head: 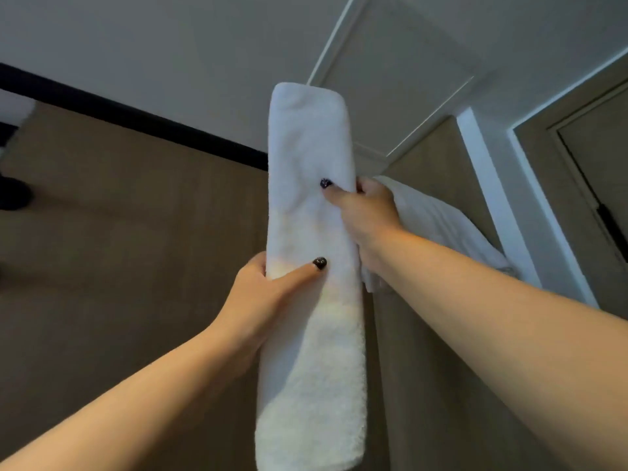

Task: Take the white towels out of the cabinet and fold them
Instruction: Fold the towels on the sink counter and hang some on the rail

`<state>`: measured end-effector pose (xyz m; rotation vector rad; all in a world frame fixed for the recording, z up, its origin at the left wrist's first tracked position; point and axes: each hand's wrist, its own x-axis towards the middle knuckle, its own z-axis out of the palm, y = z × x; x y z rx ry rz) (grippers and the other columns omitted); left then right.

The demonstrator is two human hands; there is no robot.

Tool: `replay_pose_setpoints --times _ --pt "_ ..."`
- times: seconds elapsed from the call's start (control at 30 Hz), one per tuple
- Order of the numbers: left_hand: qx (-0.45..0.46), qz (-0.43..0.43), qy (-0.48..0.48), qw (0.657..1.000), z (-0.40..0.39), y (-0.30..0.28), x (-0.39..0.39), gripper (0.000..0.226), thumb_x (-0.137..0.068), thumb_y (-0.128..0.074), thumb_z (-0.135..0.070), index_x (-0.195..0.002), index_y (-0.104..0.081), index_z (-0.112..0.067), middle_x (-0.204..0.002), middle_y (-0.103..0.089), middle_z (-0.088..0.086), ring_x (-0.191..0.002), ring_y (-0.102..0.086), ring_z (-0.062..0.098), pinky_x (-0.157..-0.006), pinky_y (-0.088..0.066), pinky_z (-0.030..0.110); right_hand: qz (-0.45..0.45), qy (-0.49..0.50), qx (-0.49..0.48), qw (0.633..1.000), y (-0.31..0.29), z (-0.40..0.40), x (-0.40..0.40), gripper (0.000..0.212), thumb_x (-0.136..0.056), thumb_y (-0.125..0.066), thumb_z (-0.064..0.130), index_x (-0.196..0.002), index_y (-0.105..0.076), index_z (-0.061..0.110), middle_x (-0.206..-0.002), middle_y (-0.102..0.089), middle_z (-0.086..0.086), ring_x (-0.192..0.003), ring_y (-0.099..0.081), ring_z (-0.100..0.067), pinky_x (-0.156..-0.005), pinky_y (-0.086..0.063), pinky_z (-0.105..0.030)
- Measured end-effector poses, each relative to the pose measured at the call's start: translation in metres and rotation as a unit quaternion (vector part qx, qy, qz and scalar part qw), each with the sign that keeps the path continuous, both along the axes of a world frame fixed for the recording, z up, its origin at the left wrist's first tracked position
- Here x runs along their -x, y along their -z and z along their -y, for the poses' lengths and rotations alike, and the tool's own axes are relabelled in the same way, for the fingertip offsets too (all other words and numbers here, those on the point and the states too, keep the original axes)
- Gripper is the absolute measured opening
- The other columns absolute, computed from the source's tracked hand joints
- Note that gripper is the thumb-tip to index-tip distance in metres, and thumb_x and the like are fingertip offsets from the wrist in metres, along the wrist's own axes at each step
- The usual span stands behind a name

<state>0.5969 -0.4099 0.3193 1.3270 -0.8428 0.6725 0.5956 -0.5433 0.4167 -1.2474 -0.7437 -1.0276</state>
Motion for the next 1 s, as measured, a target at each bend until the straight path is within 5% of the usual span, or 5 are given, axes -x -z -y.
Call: replay_pose_setpoints --times 0.37,0.63,0.8,0.93,1.0 --pt "-0.044 0.105 -0.094 0.989 0.045 -0.048 -0.081 0.057 -0.068 -0.090 -0.029 -0.113 -0.056 -0.037 -0.099 -0.071 -0.018 -0.086 -0.070 0.001 -0.062 -0.058 0.019 0.126 0.046 -0.006 0.991 -0.116 0.035 -0.047 0.011 -0.085 -0.073 0.014 -0.076 -0.067 0.015 -0.089 -0.073 -0.006 -0.087 -0.072 -0.025 -0.082 -0.059 -0.045" --pt "-0.050 0.193 -0.216 0.956 0.056 -0.090 -0.099 0.063 -0.072 -0.085 -0.031 -0.124 -0.049 -0.030 -0.110 -0.061 -0.011 -0.097 -0.064 0.010 -0.081 -0.060 0.039 0.092 0.109 -0.041 0.989 -0.172 0.052 -0.079 0.039 -0.080 -0.073 0.019 -0.115 -0.060 0.005 -0.105 -0.065 0.000 -0.094 -0.064 -0.020 -0.076 -0.056 -0.027" --pt "-0.060 0.220 -0.240 0.943 0.061 -0.087 -0.108 0.068 -0.070 -0.082 -0.038 -0.129 -0.048 -0.031 -0.111 -0.061 -0.014 -0.097 -0.065 0.009 -0.080 -0.060 0.037 0.014 0.320 0.151 0.935 -0.183 0.048 -0.083 0.047 -0.089 -0.059 0.012 -0.133 -0.049 0.001 -0.116 -0.055 -0.009 -0.105 -0.060 -0.027 -0.078 -0.047 -0.029" --pt "-0.074 0.233 -0.268 0.932 0.056 -0.079 -0.113 0.062 -0.077 -0.080 -0.037 -0.130 -0.046 -0.034 -0.112 -0.061 -0.016 -0.099 -0.065 0.008 -0.079 -0.061 0.035 0.008 0.407 0.276 0.871 -0.180 0.044 -0.075 0.011 -0.089 -0.065 0.011 -0.091 -0.058 0.003 -0.078 -0.055 -0.008 -0.064 -0.052 -0.020 -0.053 -0.042 -0.027" --pt "-0.081 0.241 -0.285 0.924 0.053 -0.075 -0.114 0.059 -0.078 -0.079 -0.037 -0.128 -0.048 -0.031 -0.113 -0.061 -0.015 -0.099 -0.065 0.008 -0.077 -0.061 0.033 0.026 0.430 0.301 0.851 -0.178 0.043 -0.075 0.019 -0.092 -0.059 0.013 -0.076 -0.053 0.005 -0.073 -0.051 -0.006 -0.058 -0.046 -0.017 -0.047 -0.034 -0.026"
